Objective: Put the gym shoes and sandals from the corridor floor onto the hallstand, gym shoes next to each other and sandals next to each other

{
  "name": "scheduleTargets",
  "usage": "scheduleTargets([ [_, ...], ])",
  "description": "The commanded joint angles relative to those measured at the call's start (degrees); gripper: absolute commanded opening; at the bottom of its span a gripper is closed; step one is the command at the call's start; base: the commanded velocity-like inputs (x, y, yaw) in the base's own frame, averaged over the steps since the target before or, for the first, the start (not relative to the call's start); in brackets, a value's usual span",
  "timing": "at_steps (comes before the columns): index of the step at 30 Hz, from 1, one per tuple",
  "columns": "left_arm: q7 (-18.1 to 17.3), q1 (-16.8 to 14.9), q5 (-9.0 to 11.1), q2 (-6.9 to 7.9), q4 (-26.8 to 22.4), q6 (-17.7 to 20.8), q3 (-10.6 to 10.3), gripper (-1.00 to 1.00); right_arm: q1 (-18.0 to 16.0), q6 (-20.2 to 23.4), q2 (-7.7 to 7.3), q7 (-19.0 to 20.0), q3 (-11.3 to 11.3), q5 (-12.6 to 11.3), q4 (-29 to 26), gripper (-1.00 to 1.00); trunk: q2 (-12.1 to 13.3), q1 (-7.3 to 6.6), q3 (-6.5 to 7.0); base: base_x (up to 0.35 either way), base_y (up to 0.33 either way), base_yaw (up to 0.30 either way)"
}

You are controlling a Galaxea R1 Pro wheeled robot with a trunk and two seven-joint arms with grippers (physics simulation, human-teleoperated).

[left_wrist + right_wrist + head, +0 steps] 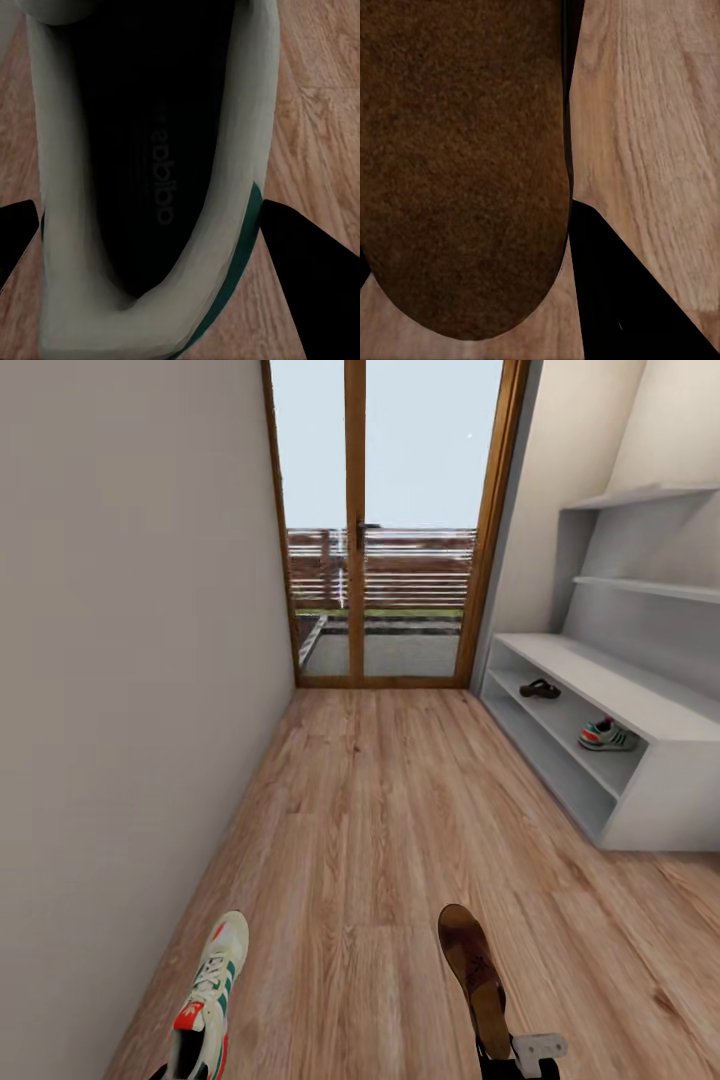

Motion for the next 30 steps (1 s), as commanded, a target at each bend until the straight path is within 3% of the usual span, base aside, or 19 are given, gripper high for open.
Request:
scheduleTargets([
  [1, -0.4, 0.0, -0.3, -0.05, 0.0, -0.2, 0.5, -1.00, 0.0, -0.1, -0.03, -0.1, 0.1, 0.0, 0.0, -1.00, 0.0, 0.02, -0.05, 0.339, 0.000, 0.000],
  [7, -0.4, 0.0, -0.1, -0.05, 0.0, -0.2, 0.6, -1.00, 0.0, -0.1, -0.03, -0.1, 0.1, 0.0, 0.0, -1.00, 0.0, 0.02, -0.05, 0.339, 0.000, -0.006],
  [17, -0.4, 0.0, 0.0, -0.05, 0.0, -0.3, 0.7, -1.00, 0.0, -0.1, -0.09, 0.0, 0.1, 0.0, 0.0, -1.00, 0.0, 0.02, -0.05, 0.339, 0.000, -0.203],
  [30, -0.4, 0.0, 0.0, -0.05, 0.0, -0.3, 0.6, -1.00, 0.0, -0.1, -0.12, 0.0, 0.1, 0.0, 0.0, -1.00, 0.0, 0.02, -0.05, 0.339, 0.000, -0.014],
])
